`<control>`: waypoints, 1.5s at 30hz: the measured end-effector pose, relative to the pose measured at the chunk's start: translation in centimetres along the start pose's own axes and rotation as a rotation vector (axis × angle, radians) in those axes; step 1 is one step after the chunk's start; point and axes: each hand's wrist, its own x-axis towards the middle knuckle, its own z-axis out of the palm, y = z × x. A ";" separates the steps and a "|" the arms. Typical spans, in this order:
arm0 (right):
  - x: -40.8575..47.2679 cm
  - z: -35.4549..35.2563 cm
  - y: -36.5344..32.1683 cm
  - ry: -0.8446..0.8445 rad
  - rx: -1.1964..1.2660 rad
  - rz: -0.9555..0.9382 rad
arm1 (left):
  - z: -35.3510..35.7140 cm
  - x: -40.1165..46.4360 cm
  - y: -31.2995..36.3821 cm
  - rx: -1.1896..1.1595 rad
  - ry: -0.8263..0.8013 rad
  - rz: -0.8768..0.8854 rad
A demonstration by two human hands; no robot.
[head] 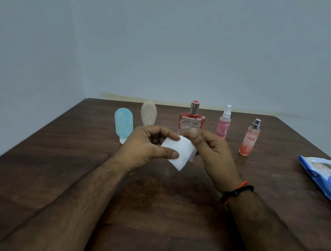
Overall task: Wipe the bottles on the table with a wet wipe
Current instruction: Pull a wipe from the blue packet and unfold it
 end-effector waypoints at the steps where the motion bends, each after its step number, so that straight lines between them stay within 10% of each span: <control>1: -0.1 0.2 0.1 -0.064 -0.020 0.000 | 0.0 0.0 0.0 0.010 -0.004 0.011; 45: -0.1 0.0 0.8 -0.096 0.351 0.250 | 1.4 0.8 -1.3 0.014 0.121 0.034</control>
